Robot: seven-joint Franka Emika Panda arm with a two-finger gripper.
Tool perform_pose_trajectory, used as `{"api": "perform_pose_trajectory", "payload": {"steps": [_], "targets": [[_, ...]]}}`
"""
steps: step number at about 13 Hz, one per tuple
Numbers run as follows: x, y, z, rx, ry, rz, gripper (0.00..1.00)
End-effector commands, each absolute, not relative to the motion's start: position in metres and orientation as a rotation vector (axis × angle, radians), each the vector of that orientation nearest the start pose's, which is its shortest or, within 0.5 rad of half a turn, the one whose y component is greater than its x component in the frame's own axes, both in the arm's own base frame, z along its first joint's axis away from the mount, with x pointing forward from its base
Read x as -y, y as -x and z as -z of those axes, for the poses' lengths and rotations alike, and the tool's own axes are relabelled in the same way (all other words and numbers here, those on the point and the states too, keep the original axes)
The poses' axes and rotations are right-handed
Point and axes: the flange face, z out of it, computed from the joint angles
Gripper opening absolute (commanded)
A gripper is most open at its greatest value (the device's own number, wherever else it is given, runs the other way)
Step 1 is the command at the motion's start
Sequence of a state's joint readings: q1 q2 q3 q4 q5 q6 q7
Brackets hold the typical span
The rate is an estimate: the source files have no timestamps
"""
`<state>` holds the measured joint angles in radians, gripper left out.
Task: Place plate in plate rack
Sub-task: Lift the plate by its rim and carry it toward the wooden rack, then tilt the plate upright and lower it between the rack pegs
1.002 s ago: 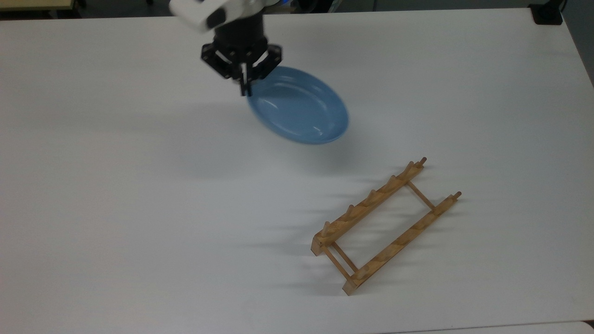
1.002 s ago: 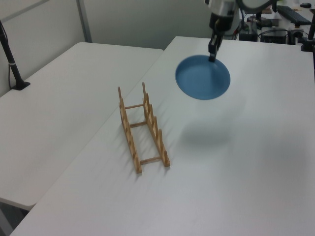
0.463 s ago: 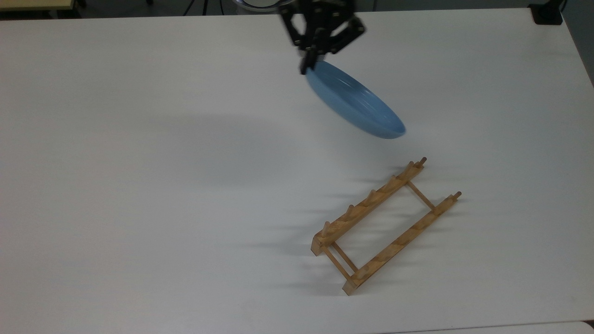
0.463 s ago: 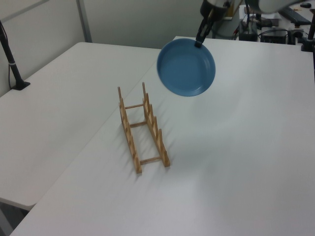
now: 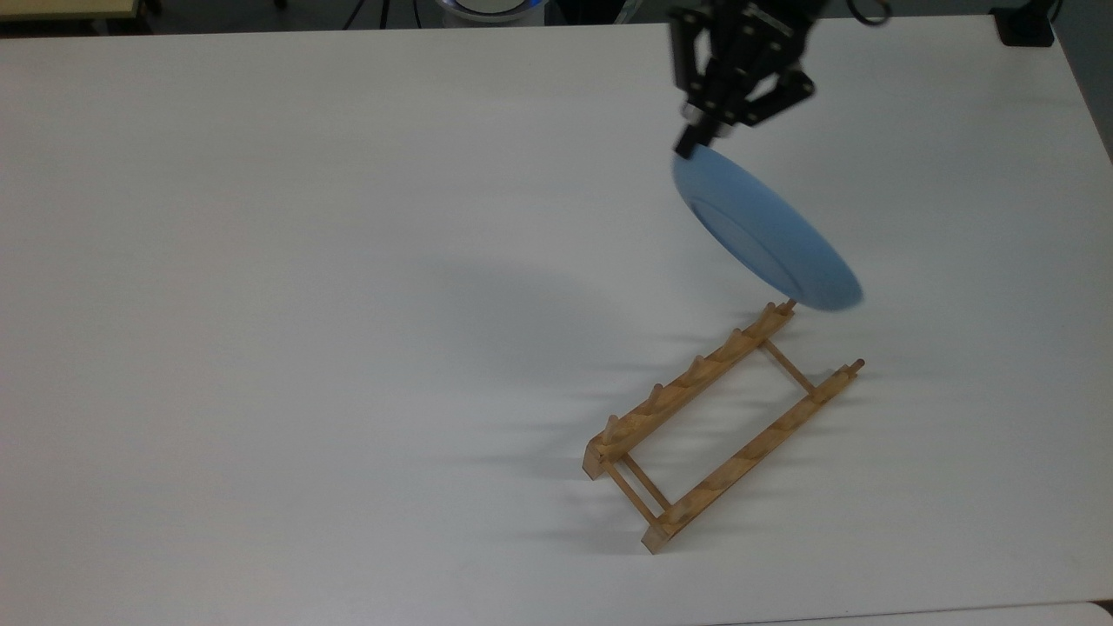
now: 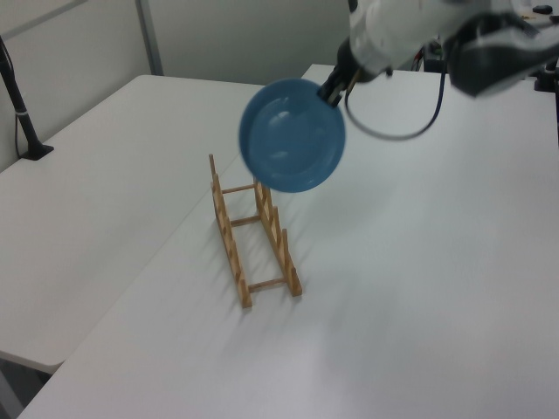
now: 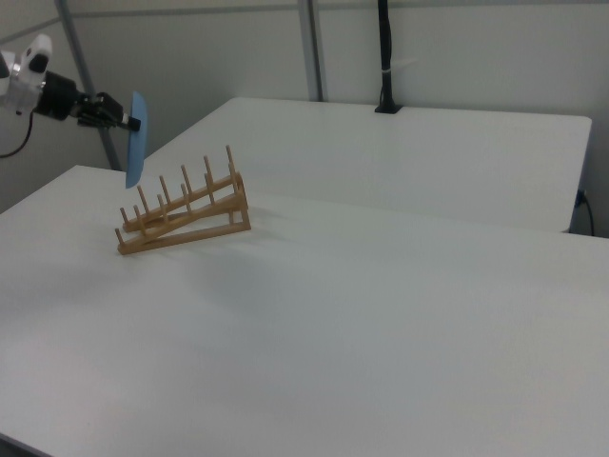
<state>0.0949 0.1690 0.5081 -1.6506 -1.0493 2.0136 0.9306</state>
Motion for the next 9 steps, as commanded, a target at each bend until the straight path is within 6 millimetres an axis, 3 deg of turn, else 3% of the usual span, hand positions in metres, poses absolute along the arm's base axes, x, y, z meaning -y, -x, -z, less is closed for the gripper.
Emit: {"api": "perform_pose_trajectory", "payload": {"steps": [1, 3, 5, 9], "targets": [[-0.337, -0.572, -0.524, -0.046, 3.305, 1.695, 0.00], [-0.350, -0.589, -0.507, -0.158, 3.229, 1.874, 0.00], [-0.354, -0.597, -0.499, -0.203, 3.188, 1.912, 0.00], [-0.371, -0.591, -0.484, -0.205, 3.156, 1.915, 0.00]]}}
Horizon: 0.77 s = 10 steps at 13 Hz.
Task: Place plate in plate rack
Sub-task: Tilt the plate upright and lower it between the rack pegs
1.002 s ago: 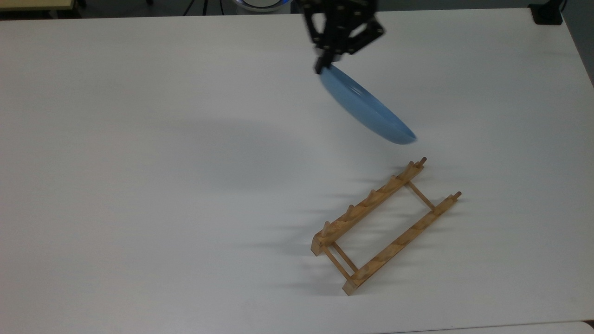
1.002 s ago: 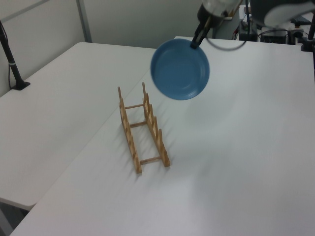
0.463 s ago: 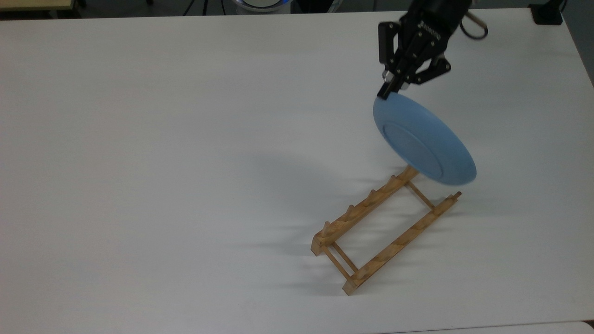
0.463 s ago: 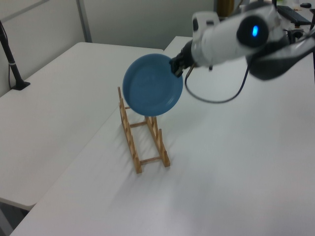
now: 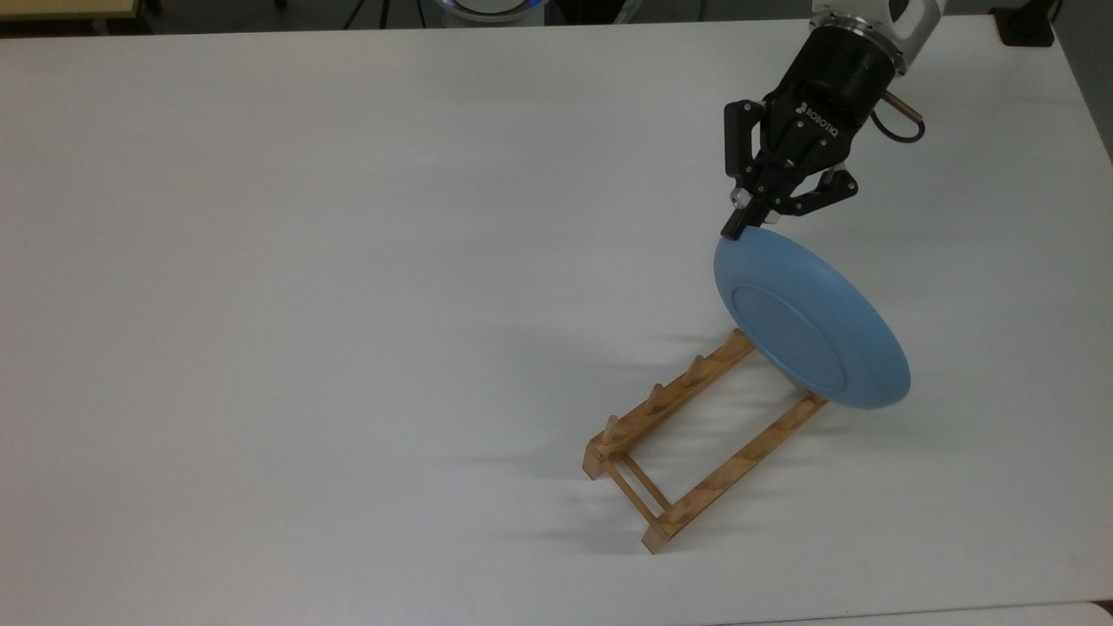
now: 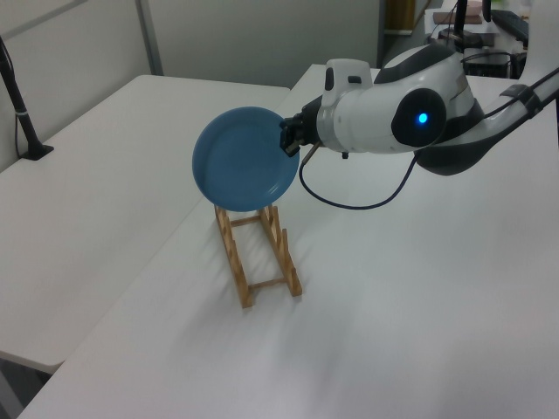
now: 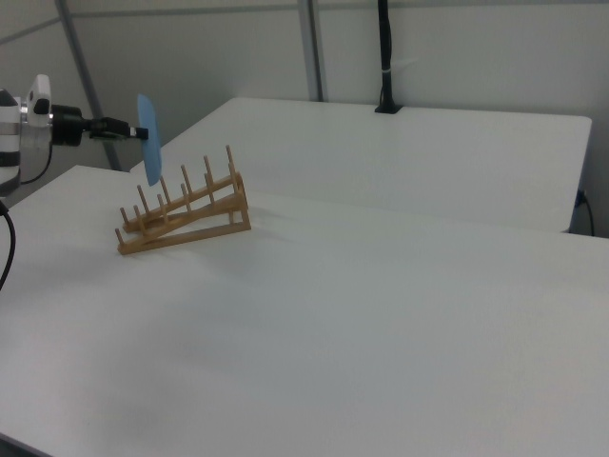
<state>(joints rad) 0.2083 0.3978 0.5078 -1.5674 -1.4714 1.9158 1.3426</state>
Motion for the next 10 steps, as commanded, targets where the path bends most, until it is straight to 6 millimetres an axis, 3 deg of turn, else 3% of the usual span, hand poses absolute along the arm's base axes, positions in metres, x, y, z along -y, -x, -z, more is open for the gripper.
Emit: {"api": "perform_pose_trajectory", "payload": {"steps": [1, 10], "targets": [[-0.373, -0.590, -0.482, 0.146, -2.200, -1.347, 0.00], [-0.390, -0.583, -0.440, 0.139, -2.176, -1.322, 0.00]]}}
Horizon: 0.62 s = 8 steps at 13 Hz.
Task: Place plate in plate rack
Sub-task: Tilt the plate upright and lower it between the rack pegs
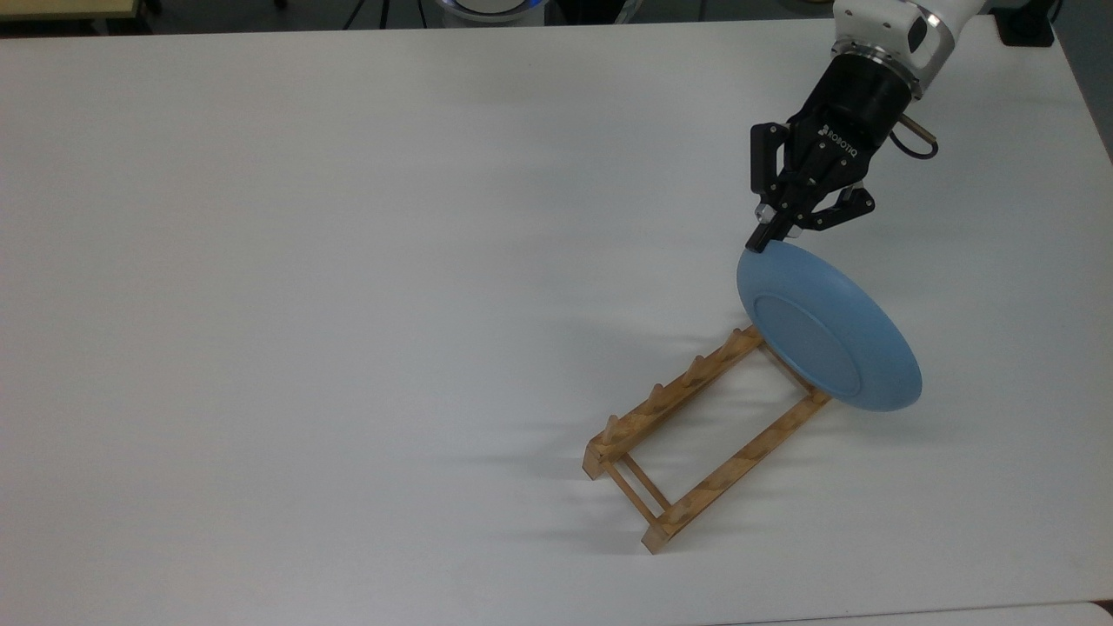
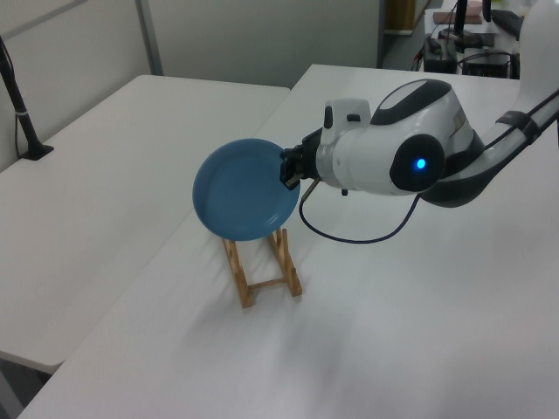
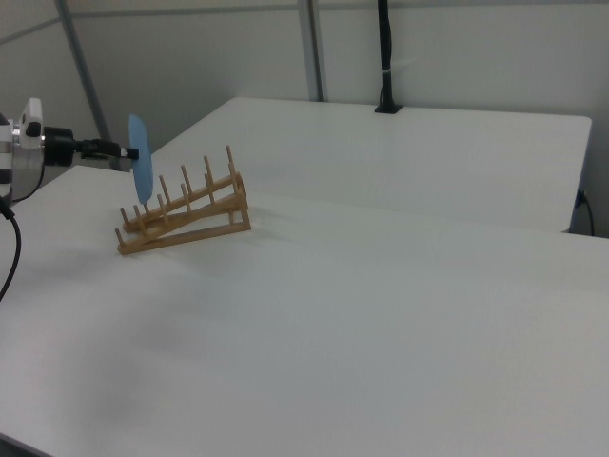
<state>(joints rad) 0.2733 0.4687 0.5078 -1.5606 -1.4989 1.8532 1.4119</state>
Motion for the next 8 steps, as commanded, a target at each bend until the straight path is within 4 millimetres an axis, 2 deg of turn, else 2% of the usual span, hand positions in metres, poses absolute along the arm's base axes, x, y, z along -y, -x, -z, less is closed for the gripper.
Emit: {"api": "perform_pose_trajectory", "payload": {"steps": [1, 8], "targets": [[-0.391, -0.583, -0.436, 0.131, -2.175, -1.317, 0.00], [-0.391, -0.583, -0.408, 0.103, -2.180, -1.268, 0.02]]}}
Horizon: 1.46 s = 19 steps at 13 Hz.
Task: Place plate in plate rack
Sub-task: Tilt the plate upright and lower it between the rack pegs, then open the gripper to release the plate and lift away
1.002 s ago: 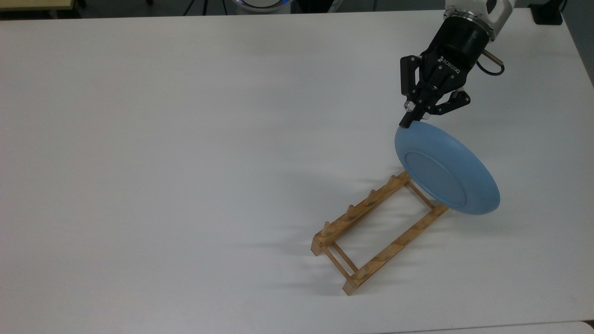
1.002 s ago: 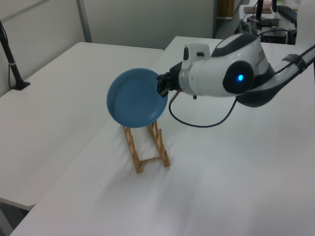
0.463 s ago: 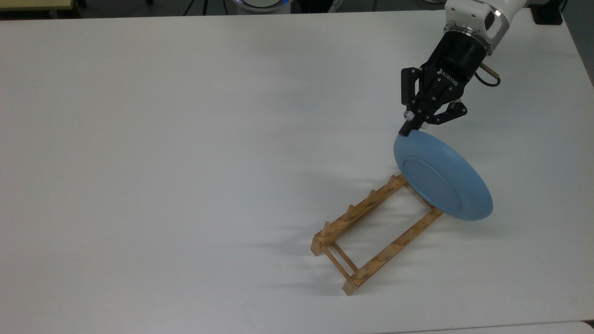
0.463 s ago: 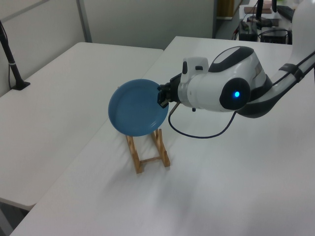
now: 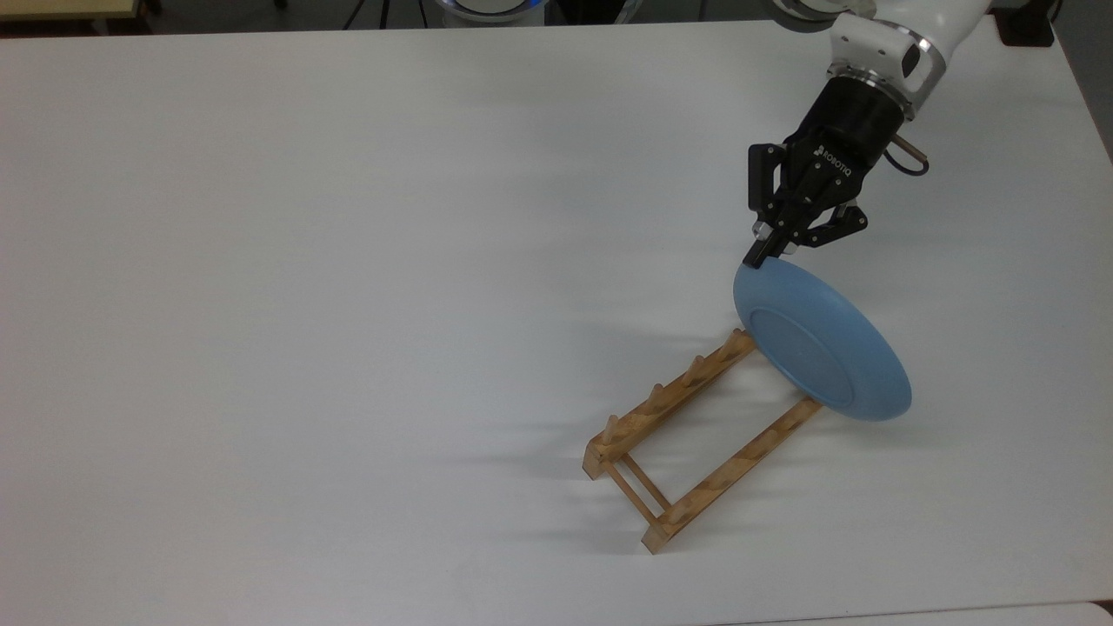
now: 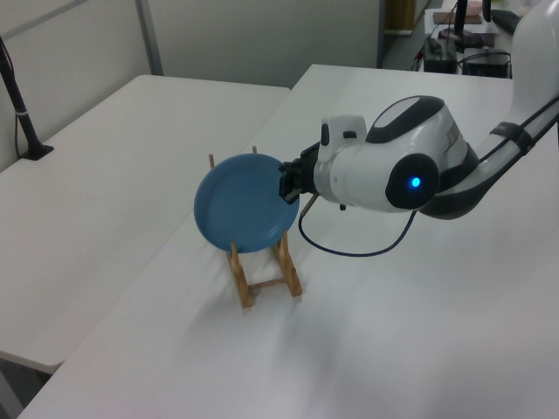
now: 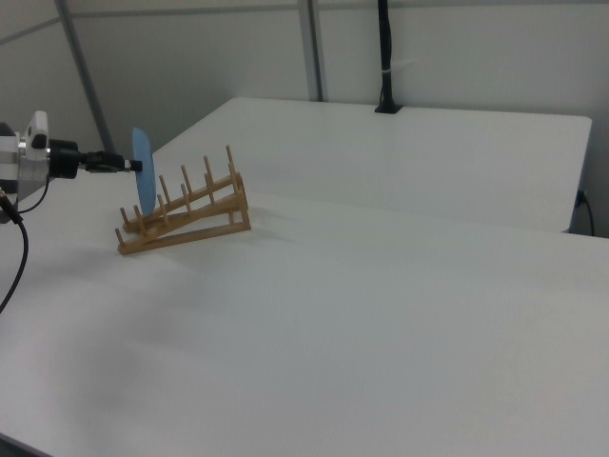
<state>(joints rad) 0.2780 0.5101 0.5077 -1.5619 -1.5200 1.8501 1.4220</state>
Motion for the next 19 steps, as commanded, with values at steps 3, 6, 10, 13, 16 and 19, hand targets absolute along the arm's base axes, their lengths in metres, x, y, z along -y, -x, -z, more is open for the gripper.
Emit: {"api": "perform_pose_trajectory", "payload": {"steps": [3, 6, 10, 13, 16, 19], "targets": [[-0.386, -0.587, -0.410, 0.127, -2.192, -1.254, 0.47], [-0.385, -0.588, -0.411, 0.132, -2.189, -1.256, 0.70], [-0.372, -0.588, -0.476, 0.307, -2.287, -1.235, 1.00], [-0.362, -0.574, -0.542, 0.491, -2.433, -1.159, 1.00], [-0.344, -0.541, -0.608, 0.631, -2.610, -1.016, 1.00], [-0.308, -0.516, -0.651, 0.780, -2.753, -0.786, 1.00]]}}
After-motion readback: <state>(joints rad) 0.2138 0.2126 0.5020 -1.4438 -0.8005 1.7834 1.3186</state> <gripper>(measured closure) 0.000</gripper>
